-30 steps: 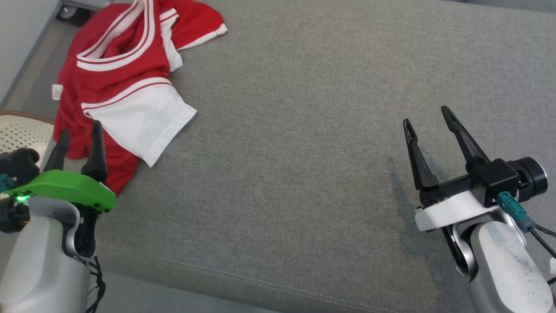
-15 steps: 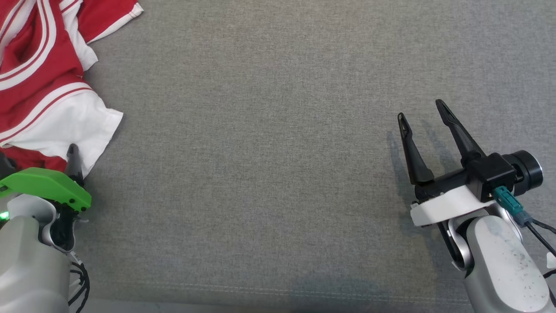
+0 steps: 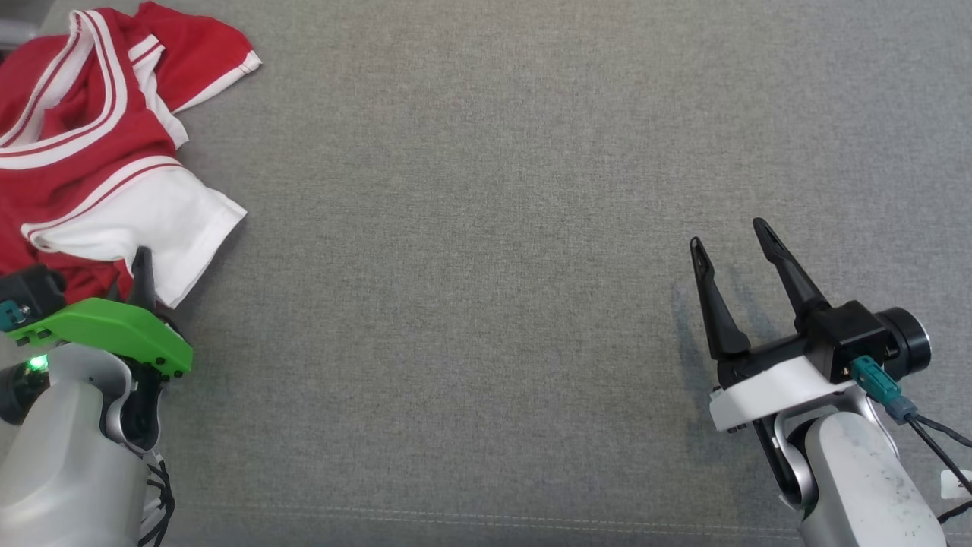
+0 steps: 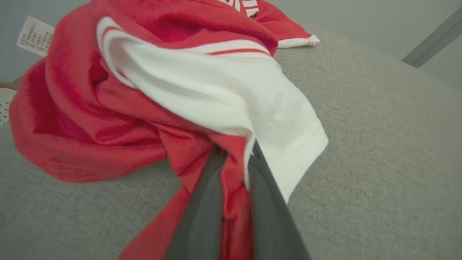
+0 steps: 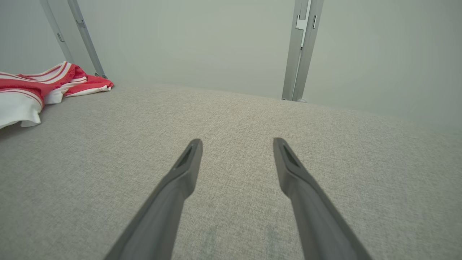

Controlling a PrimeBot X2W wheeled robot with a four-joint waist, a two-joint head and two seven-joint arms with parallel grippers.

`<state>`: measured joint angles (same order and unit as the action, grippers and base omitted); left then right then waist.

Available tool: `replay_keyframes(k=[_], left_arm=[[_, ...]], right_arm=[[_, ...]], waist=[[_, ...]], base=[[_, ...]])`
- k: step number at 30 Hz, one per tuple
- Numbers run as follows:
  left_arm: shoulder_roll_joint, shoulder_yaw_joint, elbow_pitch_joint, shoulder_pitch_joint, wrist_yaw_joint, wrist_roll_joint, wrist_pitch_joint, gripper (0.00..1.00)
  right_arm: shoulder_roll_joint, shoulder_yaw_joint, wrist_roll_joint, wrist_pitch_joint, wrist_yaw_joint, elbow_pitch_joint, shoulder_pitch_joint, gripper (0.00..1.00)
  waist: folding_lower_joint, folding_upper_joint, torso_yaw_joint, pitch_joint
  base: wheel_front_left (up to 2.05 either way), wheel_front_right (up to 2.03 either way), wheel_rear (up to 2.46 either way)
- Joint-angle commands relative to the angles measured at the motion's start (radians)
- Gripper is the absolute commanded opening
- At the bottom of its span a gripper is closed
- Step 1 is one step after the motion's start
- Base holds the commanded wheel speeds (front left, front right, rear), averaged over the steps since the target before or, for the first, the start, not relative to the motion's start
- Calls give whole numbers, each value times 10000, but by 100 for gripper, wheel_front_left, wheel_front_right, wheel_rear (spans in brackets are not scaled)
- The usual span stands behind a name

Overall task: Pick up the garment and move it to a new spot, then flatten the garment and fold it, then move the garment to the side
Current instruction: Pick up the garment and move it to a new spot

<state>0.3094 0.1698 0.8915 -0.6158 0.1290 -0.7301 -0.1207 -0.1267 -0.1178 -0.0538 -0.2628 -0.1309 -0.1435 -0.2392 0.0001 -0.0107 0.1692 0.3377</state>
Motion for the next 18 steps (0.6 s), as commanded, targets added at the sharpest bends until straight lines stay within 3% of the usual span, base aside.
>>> replay_keyframes(k=[1,10,18], left_arm=[[135,142,-421,214,30,4,-74,0],[361,725,-4904,1223,-164,-134,605,0],[105,1411,-9687,2015,-976,-216,2002,0]], right_arm=[[25,22,-54,-32,3,-40,193,100],[238,-167,-148,-32,3,-170,536,100],[299,-292,-228,-32,3,-205,498,100]], waist=[[-1,107,133,-479],[-1,107,93,-1557],[-1,107,-566,-2003]], base=[[0,0,0],[0,0,0],[0,0,0]])
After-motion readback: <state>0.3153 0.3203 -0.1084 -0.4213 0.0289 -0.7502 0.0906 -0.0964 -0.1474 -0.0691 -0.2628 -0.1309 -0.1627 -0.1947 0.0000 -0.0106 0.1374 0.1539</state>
